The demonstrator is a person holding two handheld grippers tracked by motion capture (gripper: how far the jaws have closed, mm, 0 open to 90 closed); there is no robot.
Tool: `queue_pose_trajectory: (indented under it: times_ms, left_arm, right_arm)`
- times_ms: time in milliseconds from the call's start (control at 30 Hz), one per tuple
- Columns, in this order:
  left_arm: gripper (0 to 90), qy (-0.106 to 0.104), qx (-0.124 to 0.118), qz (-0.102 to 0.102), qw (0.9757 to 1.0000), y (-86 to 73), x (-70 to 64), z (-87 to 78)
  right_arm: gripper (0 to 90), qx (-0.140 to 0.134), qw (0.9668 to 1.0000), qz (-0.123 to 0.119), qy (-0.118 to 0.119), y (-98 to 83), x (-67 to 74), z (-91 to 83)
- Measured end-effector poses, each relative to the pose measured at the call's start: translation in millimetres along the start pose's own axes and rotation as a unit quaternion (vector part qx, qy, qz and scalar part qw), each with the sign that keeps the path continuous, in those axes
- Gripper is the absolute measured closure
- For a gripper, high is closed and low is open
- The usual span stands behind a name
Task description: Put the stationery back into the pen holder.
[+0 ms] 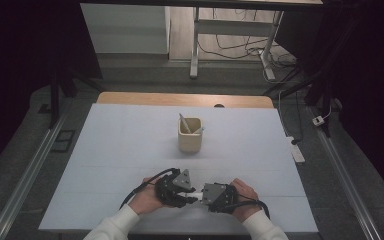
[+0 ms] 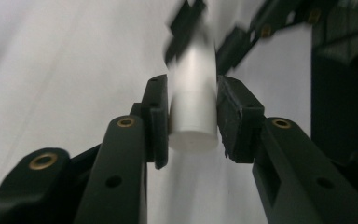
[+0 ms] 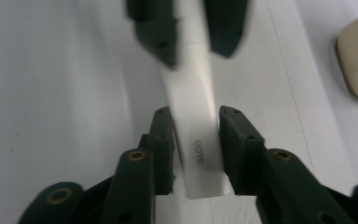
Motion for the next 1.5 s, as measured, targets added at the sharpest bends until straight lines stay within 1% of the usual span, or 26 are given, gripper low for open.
queue_pose_trajectory:
  times_ms: [33, 100, 133, 167, 233, 300, 333, 367, 467, 533, 633, 700, 800, 967, 1033, 1100, 1200, 1267, 1300, 1333, 1367, 1433, 1467, 1500]
  left_arm:
    - [63.1, 0.005, -0.012, -0.003, 0.9999, 1.6, 1.7, -2.7]
    - [60.7, 0.014, -0.031, -0.009, 0.9994, 3.3, 4.1, -7.3]
    - [59.1, 0.021, -0.039, -0.01, 0.999, 4.1, 5.4, -9.5]
    - [55.6, 0.031, -0.048, -0.012, 0.9983, 5.0, 6.9, -11.6]
    - [48.2, 0.043, -0.066, -0.02, 0.9967, 6.7, 10.0, -16.0]
    - [42.1, 0.047, -0.085, -0.035, 0.9946, 8.2, 12.4, -19.6]
    - [38.7, 0.049, -0.092, -0.043, 0.9937, 8.3, 13.7, -21.1]
    - [36.1, 0.051, -0.097, -0.049, 0.9927, 8.1, 15.3, -22.3]
    - [31.9, 0.056, -0.118, -0.073, 0.9887, 6.1, 20.0, -25.5]
    - [29.9, 0.064, -0.122, -0.083, 0.987, 4.2, 23.1, -26.9]
    - [29.0, 0.05, -0.136, -0.097, 0.9847, 4.5, 23.3, -28.2]
    - [29.0, 0.045, -0.145, -0.102, 0.9831, 6.0, 23.3, -28.2]
    - [30.3, 0.03, -0.157, -0.109, 0.981, 8.6, 22.1, -27.3]
    - [35.3, 0.008, -0.165, -0.113, 0.9799, 11.1, 19.6, -23.6]
    - [38.3, -0.001, -0.164, -0.113, 0.9799, 11.5, 18.7, -21.7]
    - [40.5, -0.006, -0.163, -0.114, 0.98, 11.8, 17.9, -20.1]
    - [47.8, -0.016, -0.165, -0.117, 0.9793, 12.8, 16.6, -18.3]
    - [53.7, -0.018, -0.159, -0.114, 0.9806, 12.3, 15.8, -16.5]
    - [56.1, -0.02, -0.159, -0.114, 0.9805, 12.6, 15.3, -15.9]
    - [56.6, -0.019, -0.158, -0.114, 0.9806, 12.7, 15.2, -15.9]
    - [57.3, -0.021, -0.16, -0.114, 0.9803, 12.9, 15.1, -16.0]
    - [60.1, -0.028, -0.166, -0.117, 0.9787, 13.9, 14.7, -16.8]
    - [62.0, -0.03, -0.169, -0.118, 0.9781, 14.5, 14.3, -16.9]
    - [63.3, -0.029, -0.169, -0.116, 0.9783, 14.8, 14.0, -16.6]
  right_arm:
    - [69.3, -0.01, 0.9999, 0.001, 0.001, 1.2, 0.6, 0.2]
    - [70.1, -0.02, 0.9997, 0.009, -0.003, 4.2, -0.4, -1.4]
    - [70.2, -0.024, 0.9996, 0.016, -0.004, 4.7, -1.5, -2.5]
    - [70.2, -0.03, 0.9992, 0.024, -0.007, 4.8, -3.2, -3.7]
    - [70.3, -0.042, 0.9982, 0.04, -0.01, 4.0, -6.7, -6.9]
    - [70.3, -0.056, 0.9965, 0.059, -0.02, 3.4, -10.4, -8.9]
    - [70.3, -0.06, 0.9958, 0.066, -0.023, 2.9, -12.4, -10.5]
    - [70.3, -0.066, 0.9946, 0.075, -0.03, 2.7, -14.5, -11.6]
    - [70.3, -0.089, 0.9906, 0.096, -0.04, 3.0, -20.0, -14.9]
    - [70.3, -0.101, 0.9878, 0.108, -0.048, 3.2, -23.1, -17.0]
    - [70.3, -0.12, 0.9832, 0.126, -0.055, 4.0, -26.2, -19.5]
    - [70.3, -0.129, 0.9808, 0.134, -0.058, 4.4, -27.5, -20.5]
    - [70.3, -0.135, 0.9794, 0.138, -0.059, 5.7, -27.0, -19.9]
    - [70.2, -0.134, 0.9806, 0.132, -0.057, 8.7, -22.8, -15.7]
    - [70.3, -0.136, 0.9805, 0.13, -0.058, 10.7, -21.5, -14.4]
    - [70.3, -0.138, 0.9808, 0.126, -0.058, 12.6, -20.1, -13.4]
    - [70.2, -0.137, 0.9815, 0.119, -0.06, 15.2, -17.5, -11.6]
    - [70.2, -0.14, 0.9813, 0.117, -0.062, 17.3, -16.6, -11.1]
    - [70.2, -0.141, 0.9811, 0.116, -0.064, 18.5, -16.4, -11.1]
    - [70.2, -0.141, 0.9812, 0.114, -0.066, 19.4, -16.0, -10.9]
    - [70.2, -0.137, 0.9821, 0.11, -0.066, 19.3, -15.7, -10.7]
    - [70.1, -0.137, 0.9825, 0.108, -0.066, 18.5, -15.6, -9.9]
    - [70.1, -0.14, 0.9821, 0.107, -0.068, 18.9, -15.2, -8.7]
    - [70.2, -0.134, 0.9834, 0.102, -0.069, 18.2, -15.0, -8.6]
Point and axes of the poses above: each handheld gripper's, and its own axes: z roughly forward along the jaws, y roughly out of its top, x roughly to its left, the point moved 8 cm from there along z, roughly forward along the jaws, and after that the axes turned 5 degrees about -y, right-handed, at the moved point
